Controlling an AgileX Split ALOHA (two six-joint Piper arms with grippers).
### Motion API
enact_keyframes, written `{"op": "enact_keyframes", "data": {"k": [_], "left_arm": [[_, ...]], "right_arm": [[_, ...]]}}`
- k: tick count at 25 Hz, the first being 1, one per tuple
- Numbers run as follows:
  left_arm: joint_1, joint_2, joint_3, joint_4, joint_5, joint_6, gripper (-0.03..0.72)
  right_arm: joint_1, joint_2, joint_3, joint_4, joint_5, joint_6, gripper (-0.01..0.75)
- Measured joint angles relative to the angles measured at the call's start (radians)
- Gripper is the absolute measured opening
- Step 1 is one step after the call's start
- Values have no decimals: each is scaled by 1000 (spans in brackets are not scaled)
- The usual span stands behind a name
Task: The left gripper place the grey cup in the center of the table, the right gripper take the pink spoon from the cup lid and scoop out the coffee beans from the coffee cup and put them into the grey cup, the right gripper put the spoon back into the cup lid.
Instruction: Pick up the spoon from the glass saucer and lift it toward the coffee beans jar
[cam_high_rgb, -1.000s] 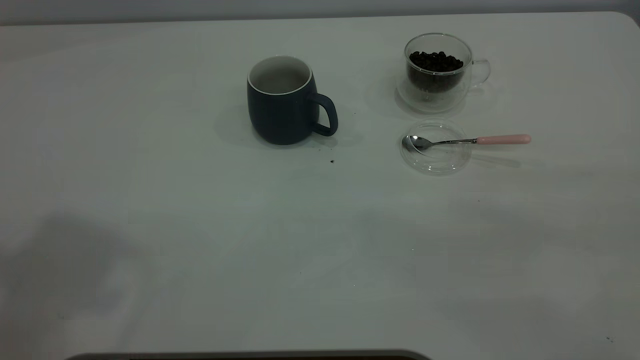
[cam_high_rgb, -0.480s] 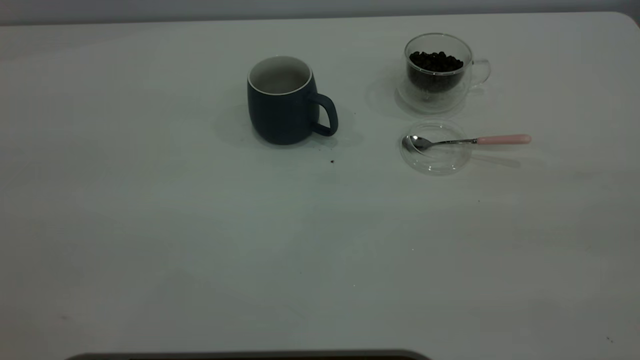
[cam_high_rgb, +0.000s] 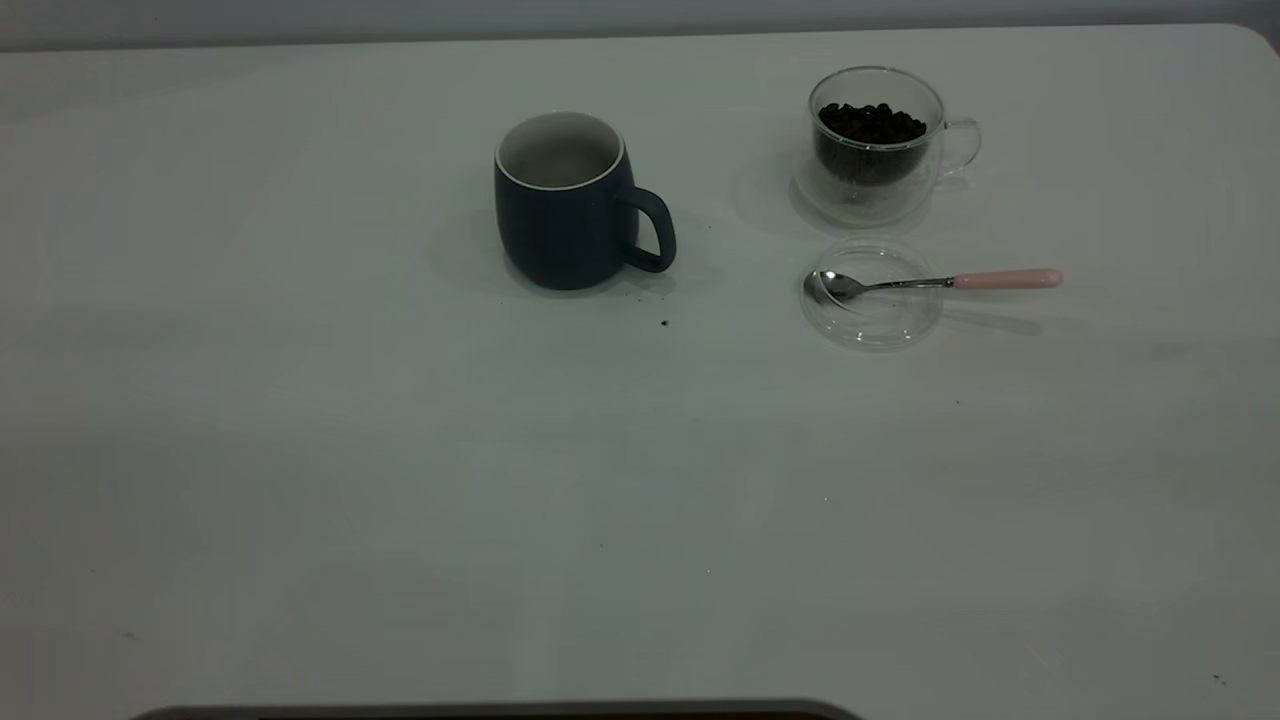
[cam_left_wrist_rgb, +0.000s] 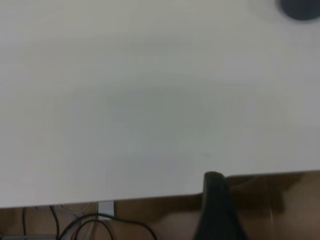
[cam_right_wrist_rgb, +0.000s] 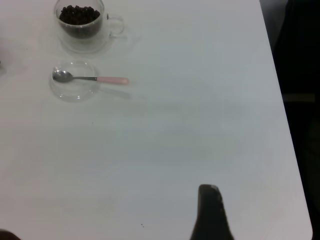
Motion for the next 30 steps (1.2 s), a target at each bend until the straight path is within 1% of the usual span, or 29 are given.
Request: {"op": "enact_keyframes", "data": {"k": [3, 10, 30], "left_arm": [[22, -64, 39, -1, -1, 12, 567], [51, -179, 74, -13, -18, 16, 567], [51, -206, 91, -20, -9, 21, 567]], "right_arm": [[0, 0, 0, 0, 0, 0, 574], [0, 0, 0, 0, 0, 0, 574], [0, 0, 0, 0, 0, 0, 574]]}}
